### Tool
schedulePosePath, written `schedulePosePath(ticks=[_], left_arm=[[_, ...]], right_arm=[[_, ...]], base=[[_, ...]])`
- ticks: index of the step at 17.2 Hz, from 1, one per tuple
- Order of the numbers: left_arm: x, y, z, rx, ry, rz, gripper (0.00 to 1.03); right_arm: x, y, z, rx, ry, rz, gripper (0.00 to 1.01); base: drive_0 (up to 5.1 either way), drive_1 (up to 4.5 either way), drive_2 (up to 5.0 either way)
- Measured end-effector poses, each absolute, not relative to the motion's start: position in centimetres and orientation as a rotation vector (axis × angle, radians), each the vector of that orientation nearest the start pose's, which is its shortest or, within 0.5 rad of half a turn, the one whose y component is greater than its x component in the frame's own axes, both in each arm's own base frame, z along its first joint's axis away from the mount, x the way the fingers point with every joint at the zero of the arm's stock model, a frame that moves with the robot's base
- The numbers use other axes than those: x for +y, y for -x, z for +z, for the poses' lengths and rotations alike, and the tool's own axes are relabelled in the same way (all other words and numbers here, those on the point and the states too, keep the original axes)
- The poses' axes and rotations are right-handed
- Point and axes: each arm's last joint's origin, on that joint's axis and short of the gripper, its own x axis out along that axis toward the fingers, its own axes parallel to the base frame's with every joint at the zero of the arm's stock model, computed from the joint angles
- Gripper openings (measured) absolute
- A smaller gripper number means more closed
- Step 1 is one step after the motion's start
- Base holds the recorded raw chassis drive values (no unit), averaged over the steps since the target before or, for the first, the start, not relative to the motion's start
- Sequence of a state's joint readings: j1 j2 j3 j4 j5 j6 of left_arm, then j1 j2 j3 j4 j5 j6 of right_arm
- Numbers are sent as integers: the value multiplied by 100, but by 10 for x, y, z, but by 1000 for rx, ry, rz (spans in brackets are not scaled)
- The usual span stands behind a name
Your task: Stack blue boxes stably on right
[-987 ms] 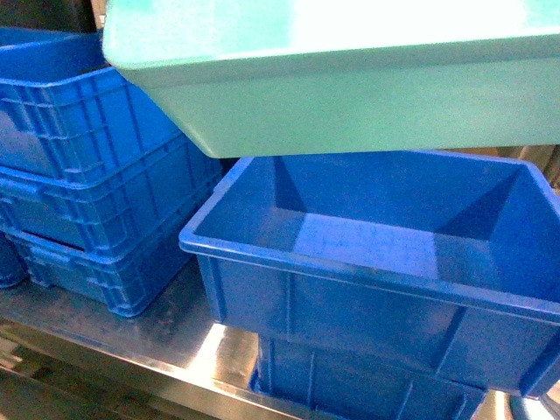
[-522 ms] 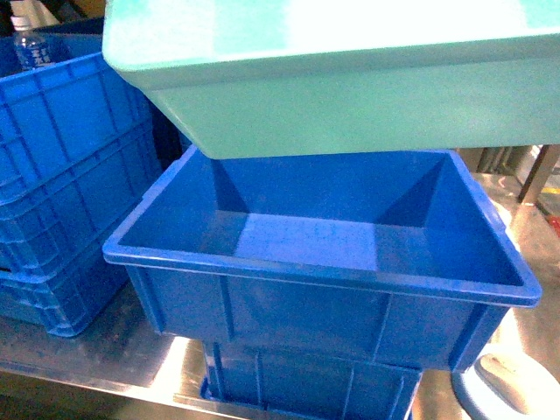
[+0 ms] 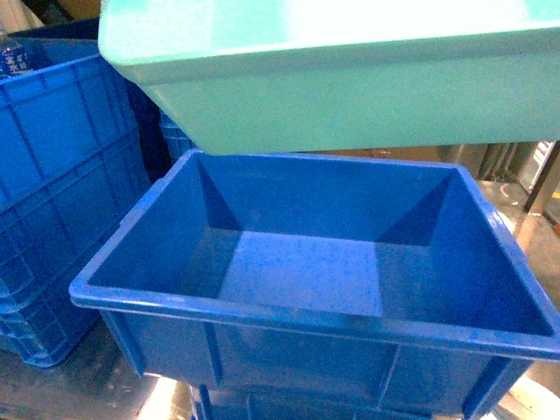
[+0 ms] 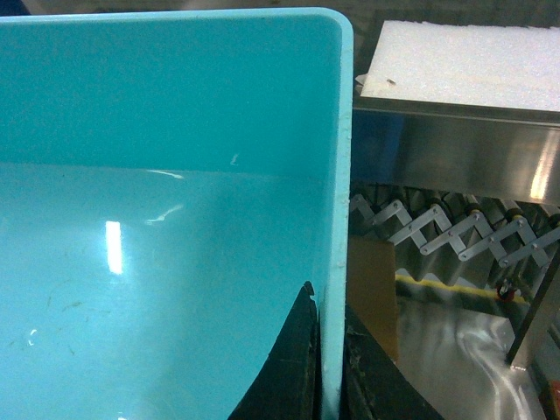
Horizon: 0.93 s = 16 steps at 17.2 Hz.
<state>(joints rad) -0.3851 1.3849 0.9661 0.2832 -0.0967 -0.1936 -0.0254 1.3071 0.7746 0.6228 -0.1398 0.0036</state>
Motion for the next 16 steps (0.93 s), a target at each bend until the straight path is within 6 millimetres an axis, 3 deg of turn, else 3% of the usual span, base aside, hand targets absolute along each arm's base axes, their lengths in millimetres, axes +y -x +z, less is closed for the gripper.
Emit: schedulePosePath(ticks=[4, 14, 16], left_arm=[[-116, -293, 305, 161, 159, -274, 2], [-115, -294, 302, 168, 158, -272, 2], [-115, -294, 302, 168, 158, -272, 2]], right_arm=[[-3, -289, 294, -88, 4, 115, 2], [-3, -290, 293, -83, 3, 118, 2], [-3, -290, 293, -82, 3, 118, 2]], base=[[-8, 421, -437], [-38, -38, -38], [-374, 185, 185]])
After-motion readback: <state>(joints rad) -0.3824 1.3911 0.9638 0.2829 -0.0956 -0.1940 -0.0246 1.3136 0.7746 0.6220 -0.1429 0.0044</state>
